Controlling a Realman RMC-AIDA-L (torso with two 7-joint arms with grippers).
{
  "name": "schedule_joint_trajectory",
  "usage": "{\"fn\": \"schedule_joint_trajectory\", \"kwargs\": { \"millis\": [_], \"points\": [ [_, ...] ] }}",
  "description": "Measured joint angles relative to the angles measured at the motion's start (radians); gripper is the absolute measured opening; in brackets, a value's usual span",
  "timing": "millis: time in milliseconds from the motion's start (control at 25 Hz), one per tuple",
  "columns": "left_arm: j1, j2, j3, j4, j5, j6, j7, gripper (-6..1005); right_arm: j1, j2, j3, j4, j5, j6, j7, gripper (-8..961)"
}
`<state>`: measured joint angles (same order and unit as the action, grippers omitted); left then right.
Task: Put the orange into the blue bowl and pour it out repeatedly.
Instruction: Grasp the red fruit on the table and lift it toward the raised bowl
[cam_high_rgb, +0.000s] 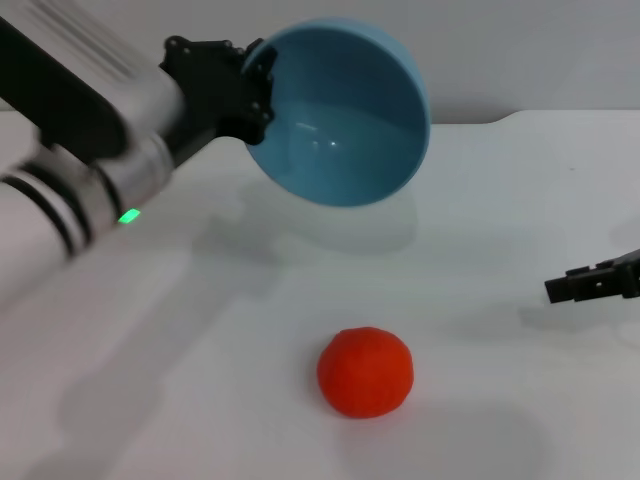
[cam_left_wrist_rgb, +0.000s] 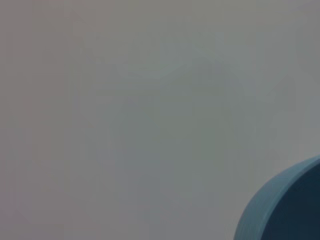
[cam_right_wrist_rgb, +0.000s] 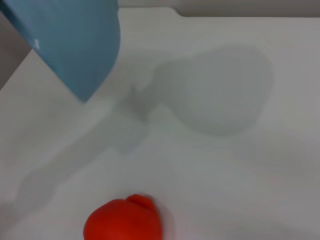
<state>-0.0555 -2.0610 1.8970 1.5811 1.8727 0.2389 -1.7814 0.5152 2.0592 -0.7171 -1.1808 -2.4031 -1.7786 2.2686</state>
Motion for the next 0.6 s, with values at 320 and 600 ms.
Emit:
{"fn": "schedule_joint_trajectory", "kwargs": {
  "millis": [320, 600],
  "points": [
    [-0.186, 0.007, -0.471, -0.01, 0.182, 0.808, -0.496, -2, 0.023, 0.002, -0.039, 0.005, 0.0, 0.018, -0.013, 454],
    [-0.315, 0.007, -0.59, -0.018, 0.505, 1.136, -0.819, -1, 0.042, 0.009, -0.091, 0.03, 0.037, 0.051, -0.117, 454]
  ]
}}
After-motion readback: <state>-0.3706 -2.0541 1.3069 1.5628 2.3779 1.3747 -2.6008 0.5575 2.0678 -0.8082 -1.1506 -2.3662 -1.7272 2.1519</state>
